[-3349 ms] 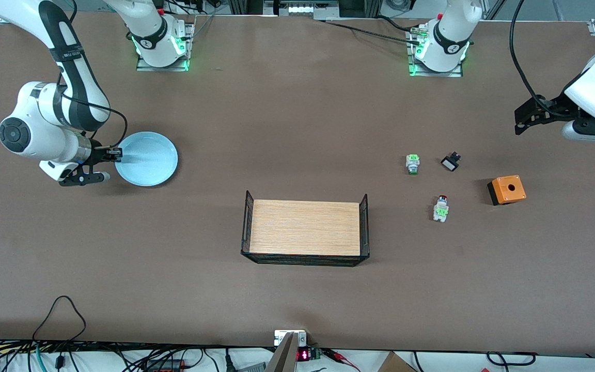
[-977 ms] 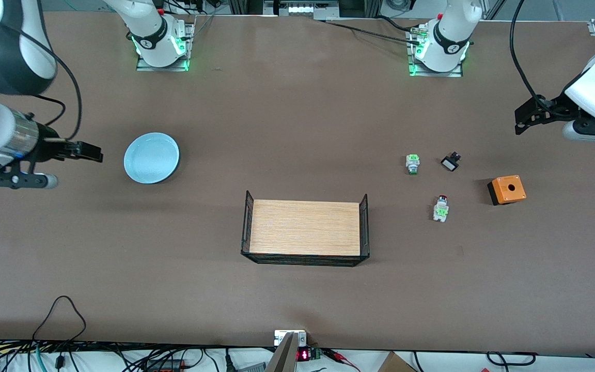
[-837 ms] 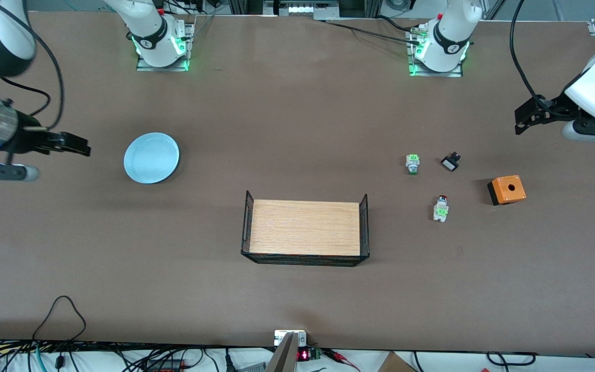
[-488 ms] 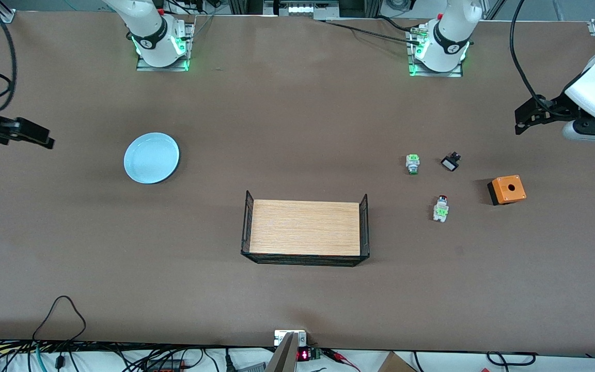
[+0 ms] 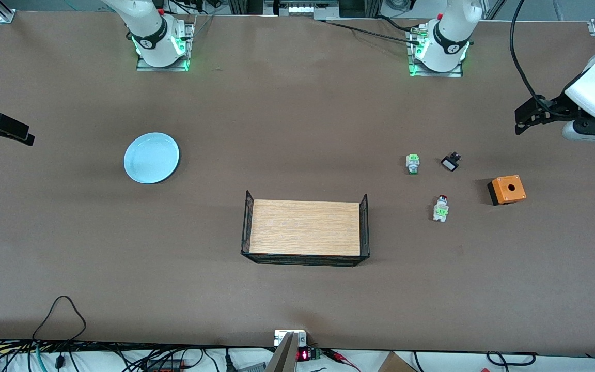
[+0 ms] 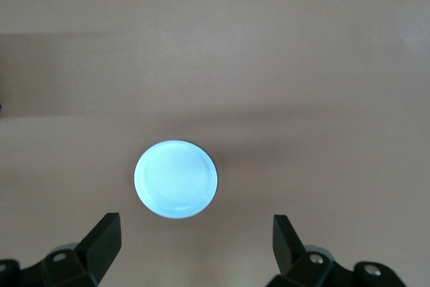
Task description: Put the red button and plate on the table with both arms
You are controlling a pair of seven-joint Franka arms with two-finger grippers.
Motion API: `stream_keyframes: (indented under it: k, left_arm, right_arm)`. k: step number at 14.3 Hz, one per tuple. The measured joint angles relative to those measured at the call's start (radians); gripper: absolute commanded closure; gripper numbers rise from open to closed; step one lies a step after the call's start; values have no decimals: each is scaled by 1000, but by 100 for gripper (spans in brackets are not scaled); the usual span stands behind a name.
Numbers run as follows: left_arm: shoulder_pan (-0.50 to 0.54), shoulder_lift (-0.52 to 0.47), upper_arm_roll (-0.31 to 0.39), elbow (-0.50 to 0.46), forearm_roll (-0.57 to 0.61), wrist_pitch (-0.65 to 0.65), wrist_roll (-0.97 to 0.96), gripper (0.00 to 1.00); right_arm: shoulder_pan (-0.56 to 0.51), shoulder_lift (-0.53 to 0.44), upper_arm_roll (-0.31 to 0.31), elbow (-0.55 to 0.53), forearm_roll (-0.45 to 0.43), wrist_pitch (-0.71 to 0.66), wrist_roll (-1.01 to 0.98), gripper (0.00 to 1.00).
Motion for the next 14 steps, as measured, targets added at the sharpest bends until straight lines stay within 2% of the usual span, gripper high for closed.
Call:
stream_keyframes:
  k: [3,7,14]
  left_arm:
    - [0,0,0,0,0,0,0,0]
    - [0,0,0,0,0,0,0,0]
    - [0,0,0,0,0,0,0,0]
  right_arm:
    - [7,-53,0,-67,-1,33,-3,0]
    - [22,-83,1,-67,-1,-26,-3,0]
    - [33,-85,-5,-67,-4,-36,-3,0]
